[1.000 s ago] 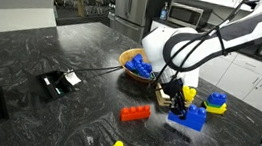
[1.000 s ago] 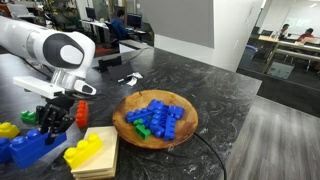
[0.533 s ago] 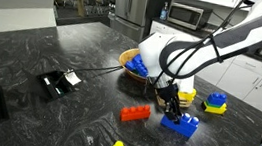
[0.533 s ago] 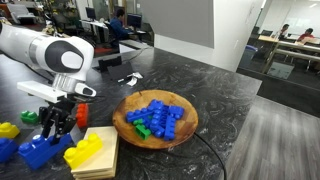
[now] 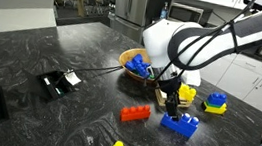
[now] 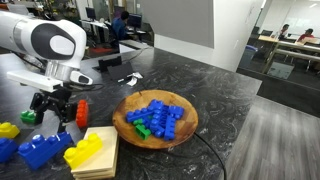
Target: Remove the stacked blue blocks from the wooden bowl
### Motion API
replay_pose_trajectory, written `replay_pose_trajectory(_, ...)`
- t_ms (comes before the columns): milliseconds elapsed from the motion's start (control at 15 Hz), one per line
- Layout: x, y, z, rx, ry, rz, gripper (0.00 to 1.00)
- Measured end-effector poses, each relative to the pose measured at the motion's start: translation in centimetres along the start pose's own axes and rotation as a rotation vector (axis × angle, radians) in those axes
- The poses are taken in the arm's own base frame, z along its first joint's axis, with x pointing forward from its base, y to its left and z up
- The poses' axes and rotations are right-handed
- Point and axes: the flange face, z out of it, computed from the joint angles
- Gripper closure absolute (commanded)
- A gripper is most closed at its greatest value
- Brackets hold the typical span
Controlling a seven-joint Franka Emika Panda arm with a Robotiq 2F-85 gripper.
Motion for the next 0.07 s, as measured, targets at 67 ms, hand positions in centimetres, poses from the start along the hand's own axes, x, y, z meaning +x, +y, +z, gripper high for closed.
replay_pose_trajectory(67,0.04,0.01,0.14,0.000,-0.003,0.000,0.00)
